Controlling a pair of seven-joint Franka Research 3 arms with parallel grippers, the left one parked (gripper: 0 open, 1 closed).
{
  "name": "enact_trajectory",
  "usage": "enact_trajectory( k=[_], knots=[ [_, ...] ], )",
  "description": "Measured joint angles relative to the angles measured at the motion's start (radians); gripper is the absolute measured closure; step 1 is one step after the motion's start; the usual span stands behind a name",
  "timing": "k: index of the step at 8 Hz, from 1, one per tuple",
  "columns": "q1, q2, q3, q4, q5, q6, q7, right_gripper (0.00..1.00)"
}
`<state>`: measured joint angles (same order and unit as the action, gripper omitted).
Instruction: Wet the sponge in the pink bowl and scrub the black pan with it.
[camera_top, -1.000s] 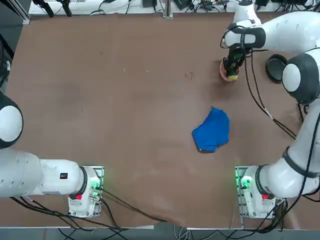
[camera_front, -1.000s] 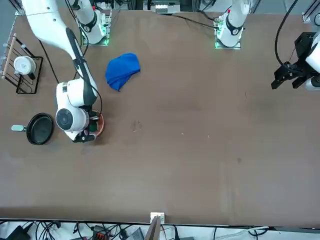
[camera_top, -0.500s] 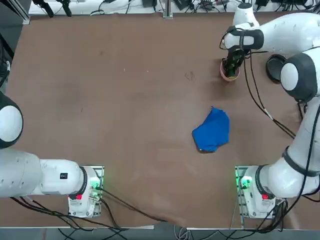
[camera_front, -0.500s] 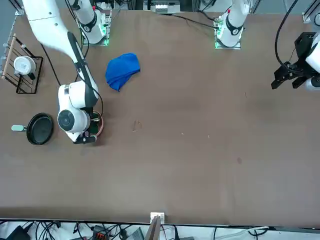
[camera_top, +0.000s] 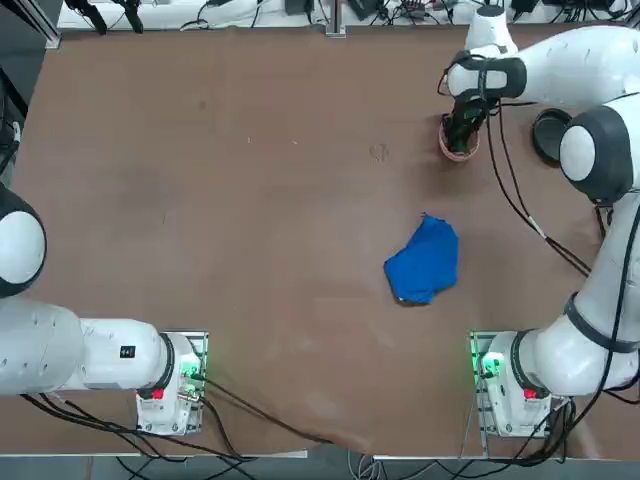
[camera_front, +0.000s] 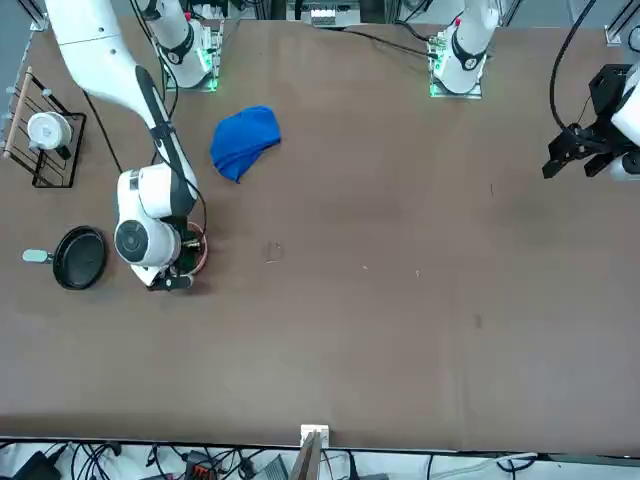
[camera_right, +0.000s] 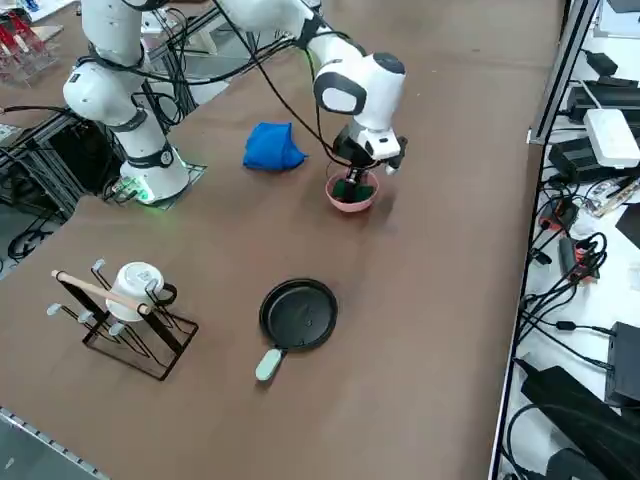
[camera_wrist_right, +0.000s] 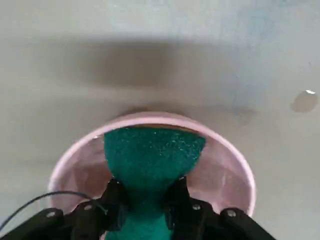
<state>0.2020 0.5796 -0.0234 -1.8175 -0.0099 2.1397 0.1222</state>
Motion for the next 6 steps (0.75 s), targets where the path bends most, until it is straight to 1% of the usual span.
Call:
enact_trajectory(
  k=[3, 6],
  knots=[
    [0.017, 0.000, 0.003, -0.002, 0.012, -0.004, 0.038, 0.60],
    [0.022, 0.000, 0.001, -0.005, 0.012, -0.056, 0.040, 0.60]
  ],
)
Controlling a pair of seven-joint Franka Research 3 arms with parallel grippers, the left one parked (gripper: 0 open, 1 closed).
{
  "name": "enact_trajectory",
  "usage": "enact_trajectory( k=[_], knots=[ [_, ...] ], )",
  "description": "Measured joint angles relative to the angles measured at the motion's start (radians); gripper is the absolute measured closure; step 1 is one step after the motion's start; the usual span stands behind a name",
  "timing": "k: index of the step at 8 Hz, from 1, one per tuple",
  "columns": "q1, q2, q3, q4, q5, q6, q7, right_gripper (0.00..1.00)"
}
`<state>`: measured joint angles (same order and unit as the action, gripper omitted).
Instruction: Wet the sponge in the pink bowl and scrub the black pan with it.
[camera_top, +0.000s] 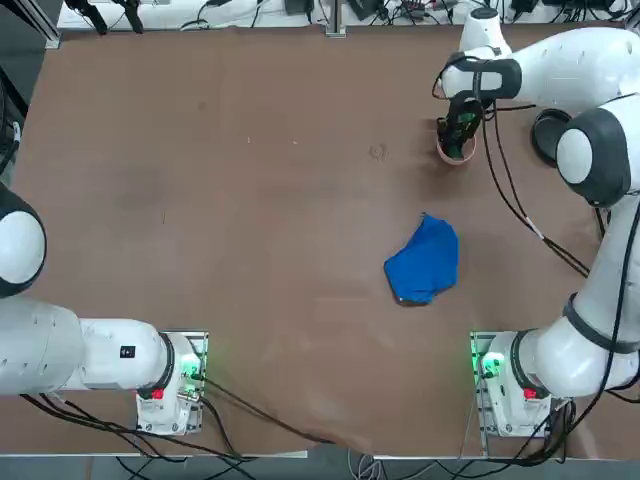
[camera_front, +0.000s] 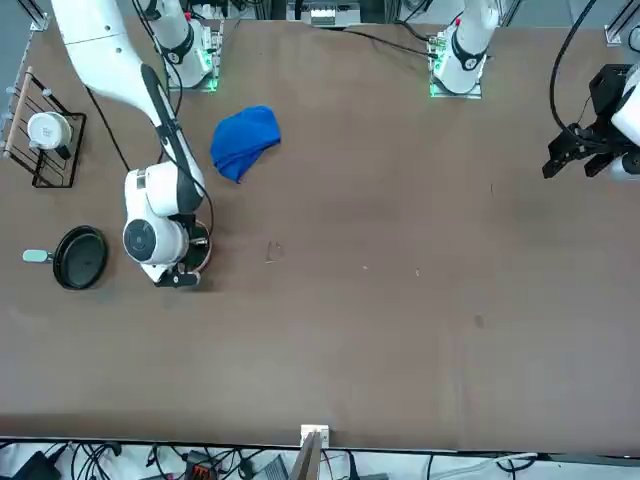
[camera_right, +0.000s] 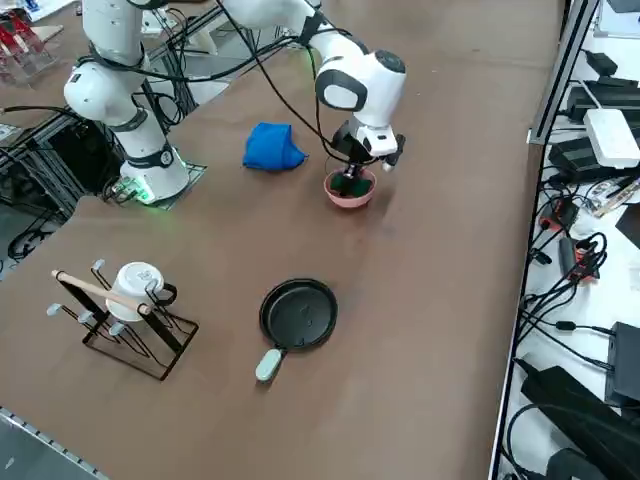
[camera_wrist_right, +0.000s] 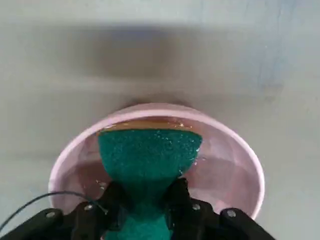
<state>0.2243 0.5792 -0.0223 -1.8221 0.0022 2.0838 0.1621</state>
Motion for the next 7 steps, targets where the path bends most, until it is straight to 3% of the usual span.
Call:
enact_trajectory(
  k=[7],
  knots=[
    [-0.038, 0.000, -0.009, 0.004, -0.063, 0.005, -0.004, 0.60]
  ],
)
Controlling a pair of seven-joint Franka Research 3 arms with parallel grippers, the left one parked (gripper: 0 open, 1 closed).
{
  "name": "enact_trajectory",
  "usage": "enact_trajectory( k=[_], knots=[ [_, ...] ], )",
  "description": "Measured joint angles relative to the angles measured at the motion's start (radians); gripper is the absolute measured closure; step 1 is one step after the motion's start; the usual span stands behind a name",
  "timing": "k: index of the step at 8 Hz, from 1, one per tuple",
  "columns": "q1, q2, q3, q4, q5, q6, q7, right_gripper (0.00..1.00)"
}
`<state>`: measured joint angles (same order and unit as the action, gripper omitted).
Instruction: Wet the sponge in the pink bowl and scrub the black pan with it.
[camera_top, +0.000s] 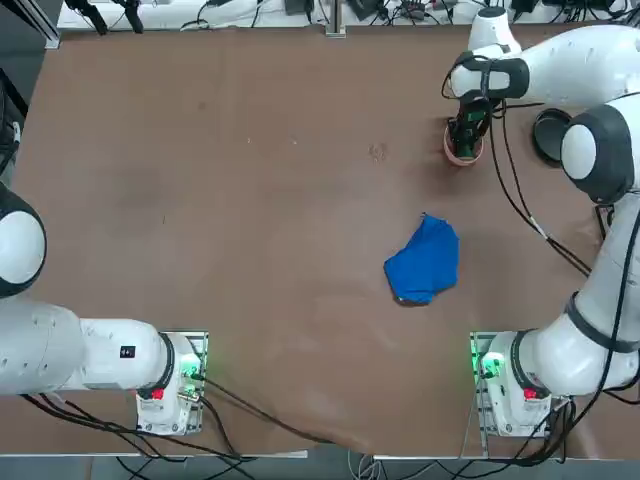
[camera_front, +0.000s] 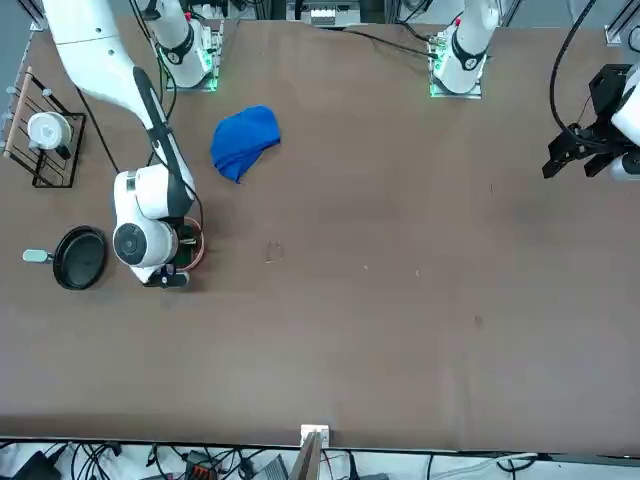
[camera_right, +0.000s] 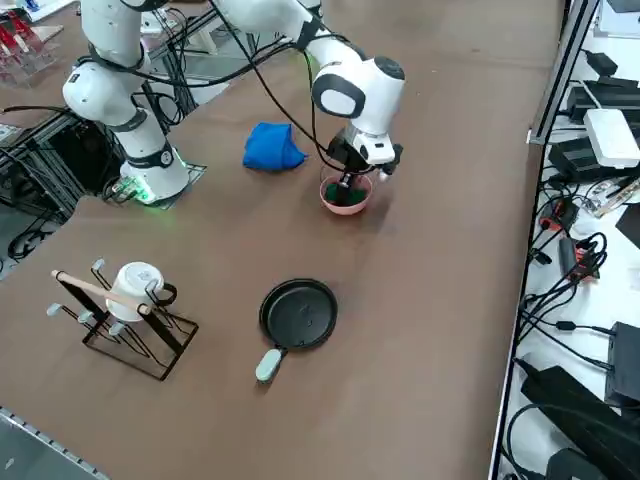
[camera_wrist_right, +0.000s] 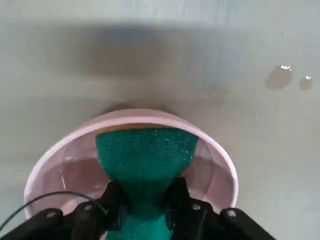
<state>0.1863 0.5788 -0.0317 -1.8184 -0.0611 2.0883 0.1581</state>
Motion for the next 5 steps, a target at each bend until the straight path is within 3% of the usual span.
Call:
enact_trajectory(
  k=[5],
  knots=[
    [0.015, 0.000, 0.014, 0.013, 0.026, 0.017, 0.016, 0.60]
  ],
)
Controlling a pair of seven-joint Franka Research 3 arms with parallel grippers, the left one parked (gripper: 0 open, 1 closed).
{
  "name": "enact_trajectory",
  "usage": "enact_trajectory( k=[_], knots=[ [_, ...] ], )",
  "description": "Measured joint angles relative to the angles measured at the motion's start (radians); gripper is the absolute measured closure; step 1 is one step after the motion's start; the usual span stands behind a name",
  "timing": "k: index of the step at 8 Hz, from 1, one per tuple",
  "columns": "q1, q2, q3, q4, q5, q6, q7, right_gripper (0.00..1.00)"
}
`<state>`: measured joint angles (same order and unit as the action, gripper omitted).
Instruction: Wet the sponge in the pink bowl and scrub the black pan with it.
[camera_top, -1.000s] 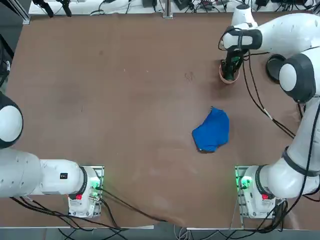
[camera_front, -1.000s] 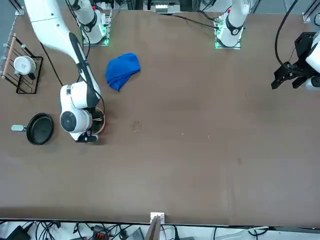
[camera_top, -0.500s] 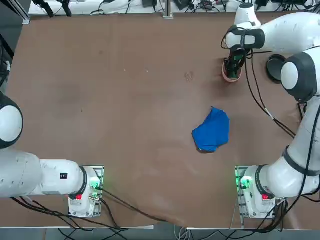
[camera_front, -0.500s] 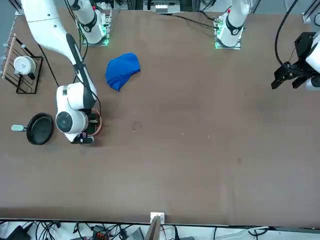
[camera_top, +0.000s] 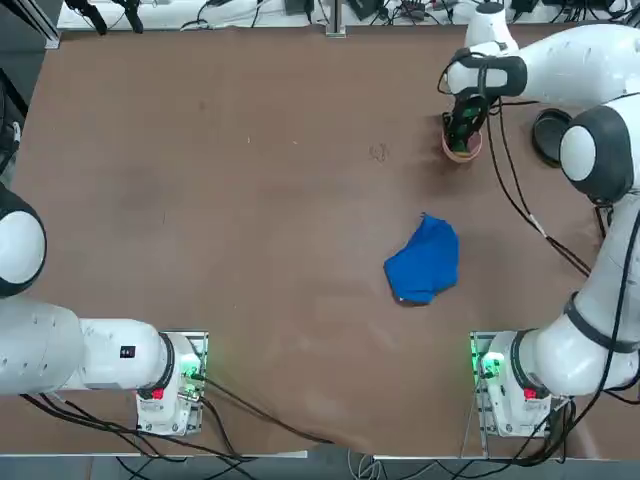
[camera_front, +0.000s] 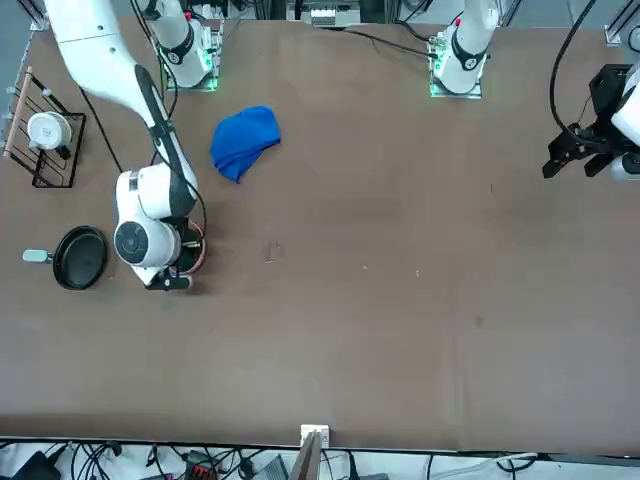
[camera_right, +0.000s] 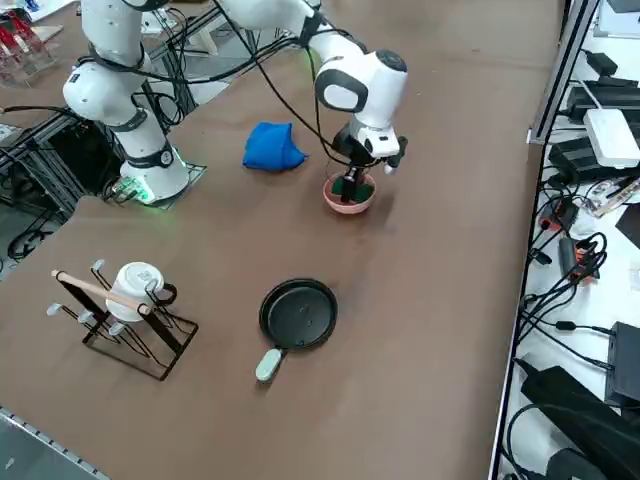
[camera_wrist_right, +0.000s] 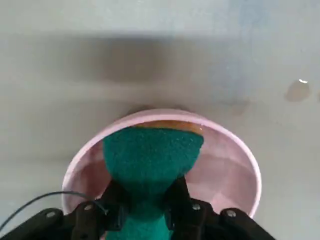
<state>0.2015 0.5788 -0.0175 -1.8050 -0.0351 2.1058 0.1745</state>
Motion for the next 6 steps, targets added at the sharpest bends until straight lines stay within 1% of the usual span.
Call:
enact_trajectory(
  k=[6],
  knots=[
    [-0.002, 0.004, -0.001, -0.016, 0.000, 0.000, 0.001, 0.62]
  ],
)
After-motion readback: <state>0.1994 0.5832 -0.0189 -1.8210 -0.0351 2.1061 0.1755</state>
